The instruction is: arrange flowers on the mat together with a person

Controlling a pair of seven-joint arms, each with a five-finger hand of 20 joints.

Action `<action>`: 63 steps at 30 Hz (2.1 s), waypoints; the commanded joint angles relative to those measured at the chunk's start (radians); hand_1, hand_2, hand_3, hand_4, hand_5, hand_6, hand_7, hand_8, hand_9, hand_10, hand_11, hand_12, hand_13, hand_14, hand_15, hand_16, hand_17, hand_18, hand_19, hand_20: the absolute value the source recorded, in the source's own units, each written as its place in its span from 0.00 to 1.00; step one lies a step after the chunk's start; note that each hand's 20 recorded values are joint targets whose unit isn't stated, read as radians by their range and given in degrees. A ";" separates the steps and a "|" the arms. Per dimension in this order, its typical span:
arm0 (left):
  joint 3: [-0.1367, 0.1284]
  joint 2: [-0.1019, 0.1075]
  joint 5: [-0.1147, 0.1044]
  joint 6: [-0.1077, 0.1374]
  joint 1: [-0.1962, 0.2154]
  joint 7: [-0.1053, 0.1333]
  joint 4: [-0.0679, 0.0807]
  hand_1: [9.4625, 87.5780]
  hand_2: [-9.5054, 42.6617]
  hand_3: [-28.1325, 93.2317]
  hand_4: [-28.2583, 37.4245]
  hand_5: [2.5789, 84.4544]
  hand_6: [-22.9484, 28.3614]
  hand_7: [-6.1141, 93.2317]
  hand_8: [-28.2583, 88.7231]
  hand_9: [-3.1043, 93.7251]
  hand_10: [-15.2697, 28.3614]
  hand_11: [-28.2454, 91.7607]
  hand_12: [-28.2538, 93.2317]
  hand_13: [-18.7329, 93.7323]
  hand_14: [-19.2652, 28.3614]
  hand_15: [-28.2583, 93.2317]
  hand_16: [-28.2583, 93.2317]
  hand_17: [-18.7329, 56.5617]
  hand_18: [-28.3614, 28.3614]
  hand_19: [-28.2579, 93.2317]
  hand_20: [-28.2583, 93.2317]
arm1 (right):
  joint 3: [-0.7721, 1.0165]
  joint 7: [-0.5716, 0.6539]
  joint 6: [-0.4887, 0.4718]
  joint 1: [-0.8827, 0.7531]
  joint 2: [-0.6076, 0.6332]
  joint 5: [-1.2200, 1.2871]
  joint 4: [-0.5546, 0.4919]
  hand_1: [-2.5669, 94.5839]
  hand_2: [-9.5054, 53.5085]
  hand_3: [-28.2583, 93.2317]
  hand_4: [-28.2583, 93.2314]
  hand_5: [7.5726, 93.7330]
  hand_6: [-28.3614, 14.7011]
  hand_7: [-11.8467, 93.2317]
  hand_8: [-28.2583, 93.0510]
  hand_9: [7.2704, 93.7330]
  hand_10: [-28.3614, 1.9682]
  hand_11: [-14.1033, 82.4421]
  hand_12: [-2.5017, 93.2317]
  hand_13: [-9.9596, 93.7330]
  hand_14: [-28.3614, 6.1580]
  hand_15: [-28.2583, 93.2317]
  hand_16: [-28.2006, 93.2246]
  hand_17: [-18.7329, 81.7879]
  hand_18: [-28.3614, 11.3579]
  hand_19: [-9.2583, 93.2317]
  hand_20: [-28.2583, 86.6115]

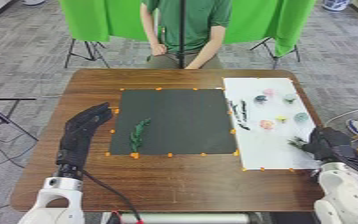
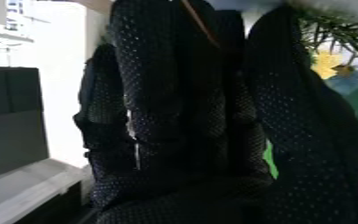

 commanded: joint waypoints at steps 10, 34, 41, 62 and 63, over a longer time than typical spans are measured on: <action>-0.012 -0.012 0.009 -0.004 0.026 -0.012 -0.007 0.30 0.05 0.73 0.21 0.55 0.52 0.22 0.20 0.48 0.62 0.38 0.37 0.48 0.73 0.35 0.28 0.34 0.69 0.28 0.40 | 0.012 0.047 0.023 -0.043 -0.014 0.067 -0.096 0.97 0.00 0.00 0.51 0.91 0.70 0.31 0.30 1.00 0.69 0.36 0.38 0.98 0.63 0.54 0.53 0.59 0.13 0.81 0.64; -0.015 0.027 0.000 0.008 0.016 -0.033 0.011 0.29 0.05 0.73 0.22 0.55 0.52 0.22 0.20 0.48 0.62 0.38 0.37 0.48 0.73 0.35 0.28 0.34 0.69 0.28 0.40 | -0.456 -0.048 -0.021 0.423 -0.325 0.087 -0.140 0.97 0.00 0.00 0.54 0.92 0.68 0.31 0.31 1.00 0.66 0.39 0.39 0.97 0.60 0.58 0.53 0.57 0.11 0.83 0.65; -0.015 0.043 -0.007 0.025 0.031 -0.037 0.001 0.29 0.05 0.73 0.21 0.55 0.52 0.22 0.20 0.48 0.62 0.38 0.37 0.48 0.73 0.35 0.28 0.34 0.69 0.28 0.40 | -0.484 -0.071 -0.097 0.414 -0.501 0.070 -0.039 0.97 0.00 0.00 0.54 0.92 0.68 0.31 0.31 1.00 0.66 0.39 0.38 0.97 0.60 0.58 0.53 0.57 0.11 0.83 0.66; -0.003 0.043 0.003 -0.019 0.016 -0.055 0.007 0.29 0.05 0.73 0.22 0.55 0.52 0.21 0.20 0.48 0.62 0.37 0.37 0.48 0.73 0.34 0.28 0.33 0.69 0.28 0.40 | -0.544 -0.085 -0.021 0.377 -0.601 0.096 0.108 0.96 0.00 0.00 0.55 0.92 0.68 0.31 0.31 1.00 0.67 0.40 0.39 0.96 0.61 0.60 0.52 0.57 0.10 0.84 0.66; -0.002 0.042 0.003 -0.019 0.014 -0.053 0.009 0.29 0.05 0.73 0.22 0.55 0.52 0.21 0.20 0.48 0.62 0.37 0.37 0.48 0.73 0.34 0.28 0.33 0.69 0.28 0.40 | -0.543 -0.088 -0.013 0.382 -0.604 0.098 0.116 0.96 0.00 0.00 0.55 0.92 0.68 0.31 0.31 1.00 0.66 0.40 0.39 0.96 0.61 0.60 0.52 0.57 0.10 0.84 0.66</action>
